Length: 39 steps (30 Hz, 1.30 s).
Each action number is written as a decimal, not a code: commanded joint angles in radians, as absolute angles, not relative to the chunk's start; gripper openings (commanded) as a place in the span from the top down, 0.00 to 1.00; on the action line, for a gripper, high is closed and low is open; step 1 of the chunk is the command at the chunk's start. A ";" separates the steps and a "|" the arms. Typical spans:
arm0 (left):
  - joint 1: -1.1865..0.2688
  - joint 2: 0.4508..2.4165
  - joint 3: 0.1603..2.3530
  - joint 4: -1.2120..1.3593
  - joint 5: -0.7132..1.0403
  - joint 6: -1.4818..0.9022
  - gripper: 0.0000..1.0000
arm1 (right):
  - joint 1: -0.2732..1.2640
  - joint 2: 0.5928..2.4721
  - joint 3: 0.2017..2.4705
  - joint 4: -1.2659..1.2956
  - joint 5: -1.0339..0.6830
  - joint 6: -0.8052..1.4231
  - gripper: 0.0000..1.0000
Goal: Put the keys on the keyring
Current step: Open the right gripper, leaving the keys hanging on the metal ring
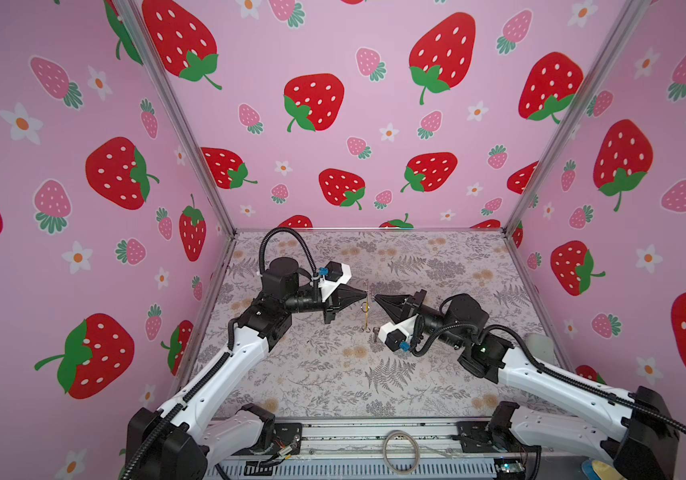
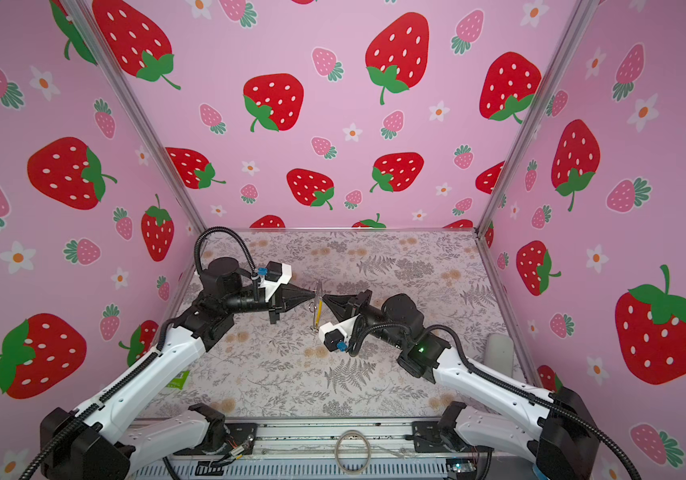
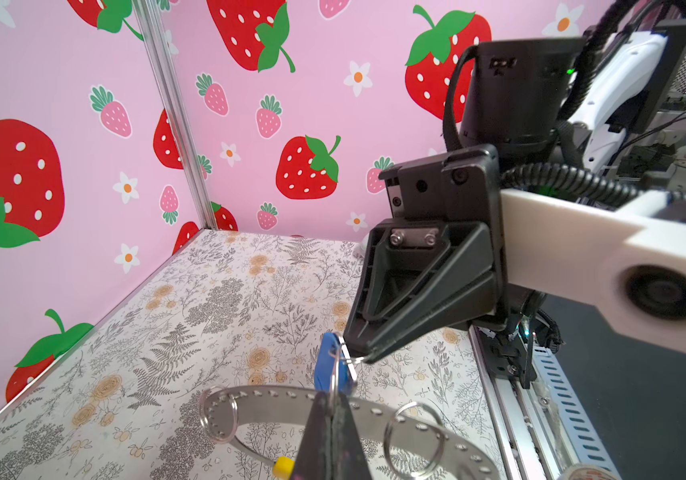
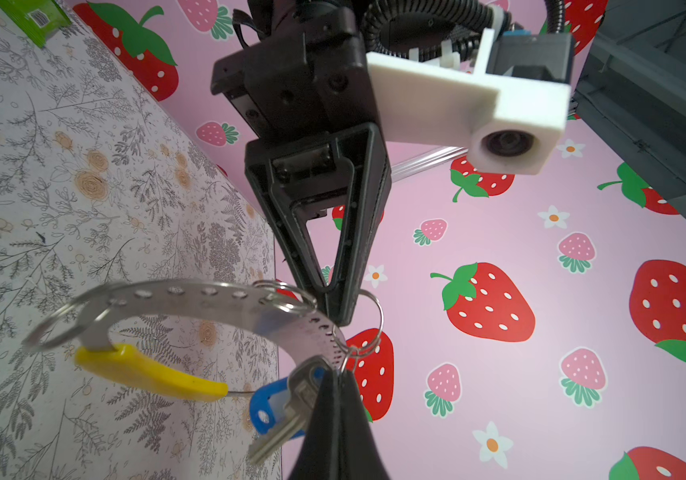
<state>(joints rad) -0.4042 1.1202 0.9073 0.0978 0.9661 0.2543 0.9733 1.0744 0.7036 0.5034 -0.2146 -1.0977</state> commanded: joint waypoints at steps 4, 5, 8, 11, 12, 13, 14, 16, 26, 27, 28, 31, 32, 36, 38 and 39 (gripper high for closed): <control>-0.440 1.116 0.920 0.284 0.980 0.211 1.00 | 0.993 1.123 0.691 0.462 -0.256 -1.095 0.96; -0.441 1.118 0.920 0.289 0.976 0.209 1.00 | 0.992 1.125 0.693 0.466 -0.255 -1.089 0.94; -0.448 1.115 0.913 0.304 0.964 0.204 1.00 | 0.992 1.122 0.698 0.470 -0.254 -1.054 0.86; -0.448 1.106 0.904 0.311 0.955 0.201 1.00 | 0.992 1.106 0.698 0.464 -0.247 -1.014 0.74; -0.447 1.103 0.900 0.311 0.953 0.202 1.00 | 0.993 1.097 0.697 0.463 -0.237 -0.994 0.72; -0.447 1.099 0.897 0.310 0.950 0.203 1.00 | 0.990 1.085 0.694 0.469 -0.228 -0.963 0.70; -0.448 1.096 0.894 0.311 0.949 0.207 1.00 | 0.987 1.071 0.691 0.472 -0.223 -0.937 0.67; -0.448 1.095 0.893 0.314 0.946 0.204 1.00 | 0.976 1.040 0.679 0.472 -0.224 -0.892 0.63; -0.448 1.104 0.890 0.341 0.939 0.204 1.00 | 0.848 0.927 0.670 0.481 -0.340 -0.604 0.58; -0.447 1.103 0.890 0.341 0.939 0.205 1.00 | 0.828 0.930 0.686 0.479 -0.376 -0.557 0.58; -0.448 1.104 0.890 0.339 0.938 0.207 1.00 | 0.809 0.937 0.701 0.475 -0.415 -0.515 0.58; -0.449 1.102 0.888 0.339 0.933 0.208 1.00 | 0.785 0.963 0.750 0.477 -0.487 -0.429 0.58; -0.451 1.102 0.888 0.339 0.932 0.211 1.00 | 0.781 0.973 0.766 0.478 -0.505 -0.412 0.59; -0.461 1.097 0.887 0.334 0.917 0.229 1.00 | 0.757 1.011 0.820 0.499 -0.585 -0.308 0.64; -0.464 1.097 0.887 0.340 0.914 0.230 1.00 | 0.742 1.034 0.850 0.495 -0.641 -0.252 0.66; -0.467 1.099 0.887 0.347 0.913 0.230 1.00 | 0.737 1.048 0.866 0.488 -0.666 -0.228 0.66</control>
